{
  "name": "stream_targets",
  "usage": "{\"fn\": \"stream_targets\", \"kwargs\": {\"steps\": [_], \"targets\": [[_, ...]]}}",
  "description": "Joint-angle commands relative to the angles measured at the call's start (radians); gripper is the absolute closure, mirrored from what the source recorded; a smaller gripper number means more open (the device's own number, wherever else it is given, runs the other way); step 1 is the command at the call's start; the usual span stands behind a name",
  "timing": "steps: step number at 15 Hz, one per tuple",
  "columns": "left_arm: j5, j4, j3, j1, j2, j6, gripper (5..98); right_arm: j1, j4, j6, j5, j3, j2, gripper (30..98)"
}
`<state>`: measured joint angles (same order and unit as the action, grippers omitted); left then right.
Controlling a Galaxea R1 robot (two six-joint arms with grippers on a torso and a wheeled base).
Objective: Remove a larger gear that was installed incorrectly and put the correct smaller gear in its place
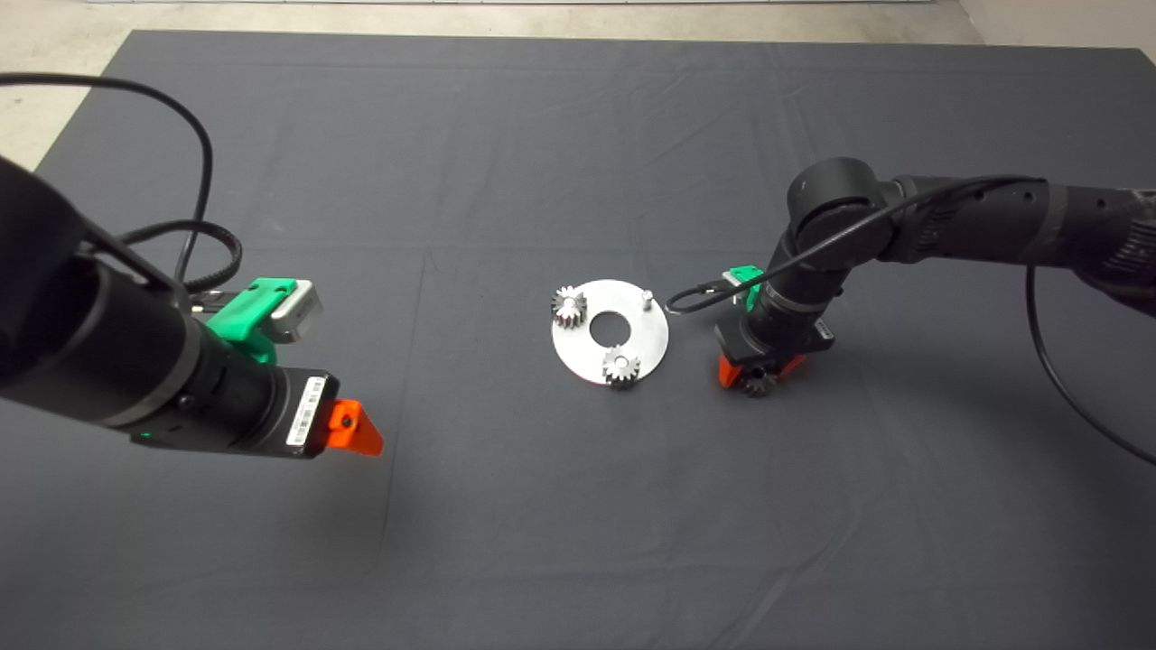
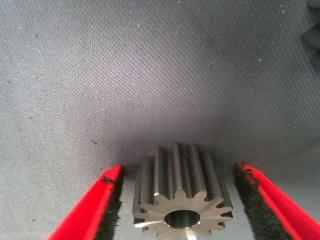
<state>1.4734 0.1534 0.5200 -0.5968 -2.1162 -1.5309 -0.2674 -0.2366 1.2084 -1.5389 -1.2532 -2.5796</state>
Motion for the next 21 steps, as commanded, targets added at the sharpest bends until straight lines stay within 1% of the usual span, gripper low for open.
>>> {"fn": "stream_targets", "kwargs": {"steps": [1,7,8,9,11,13,16,17,20,21], "targets": [[0.004,0.006,-0.002,-0.012,0.000,0.001,6.1,-0.018,-0.048,0.003,-0.118,-0.006,-0.003,70.6],[0.004,0.006,-0.002,-0.012,0.000,0.001,6.1,-0.019,-0.046,0.002,-0.118,-0.012,-0.005,72.1],[0.004,0.006,-0.002,-0.012,0.000,0.001,6.1,-0.019,-0.046,0.002,-0.118,-0.012,-0.005,75.5],[0.004,0.006,-0.002,-0.012,0.000,0.001,6.1,-0.019,-0.046,0.002,-0.118,-0.014,-0.005,76.5],[0.004,0.006,0.000,-0.012,0.001,0.001,6.1,-0.019,-0.046,0.002,-0.118,-0.014,-0.005,76.5],[0.004,0.006,0.001,-0.012,-0.001,0.001,6.1,-0.019,-0.046,0.002,-0.118,-0.015,-0.005,80.0],[0.004,0.006,0.003,-0.012,0.000,0.001,6.1,-0.018,-0.046,0.002,-0.118,-0.020,-0.006,80.9],[0.005,0.006,0.002,-0.012,0.000,0.001,6.1,-0.019,-0.036,0.002,-0.118,-0.015,-0.008,80.9],[0.004,0.006,0.001,-0.012,0.001,0.001,6.1,-0.021,0.095,0.009,-0.118,-0.020,-0.020,80.9],[0.005,0.006,0.003,-0.012,0.000,0.001,6.1,-0.023,0.112,0.010,-0.118,-0.020,-0.020,80.9]]}}
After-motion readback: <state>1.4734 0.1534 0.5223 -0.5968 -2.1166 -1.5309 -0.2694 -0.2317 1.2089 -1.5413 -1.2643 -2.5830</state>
